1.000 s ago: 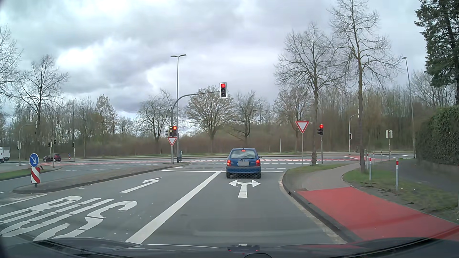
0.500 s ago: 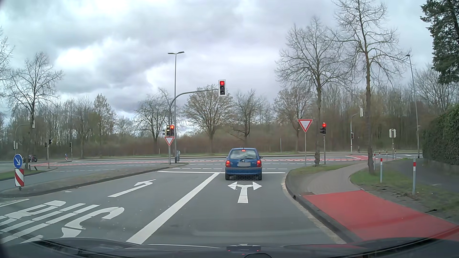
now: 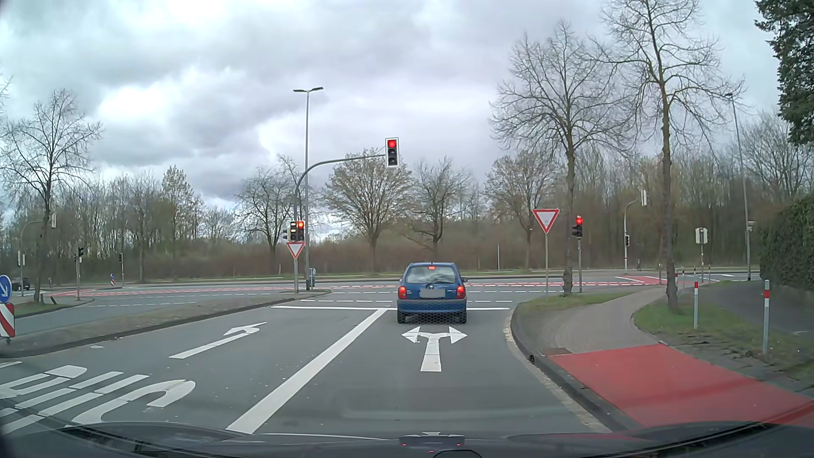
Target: Follow the waypoints while adhering to traffic rules and regulations
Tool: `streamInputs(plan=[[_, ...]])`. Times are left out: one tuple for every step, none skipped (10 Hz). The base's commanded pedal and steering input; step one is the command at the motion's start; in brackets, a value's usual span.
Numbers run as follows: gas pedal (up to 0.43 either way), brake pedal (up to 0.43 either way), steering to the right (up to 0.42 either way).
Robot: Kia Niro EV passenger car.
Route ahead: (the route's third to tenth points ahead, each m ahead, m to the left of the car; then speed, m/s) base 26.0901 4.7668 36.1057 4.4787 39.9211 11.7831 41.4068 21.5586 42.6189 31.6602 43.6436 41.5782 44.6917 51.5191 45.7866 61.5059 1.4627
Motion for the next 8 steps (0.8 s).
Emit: streamInputs(plan=[[0.000,0.000,0.005],[0.000,0.000,0.005],[0.000,0.000,0.005],[0.000,0.000,0.005],[0.000,0.000,0.005],[0.000,0.000,0.005],[0.000,0.000,0.005],[0.000,0.000,0.005]])
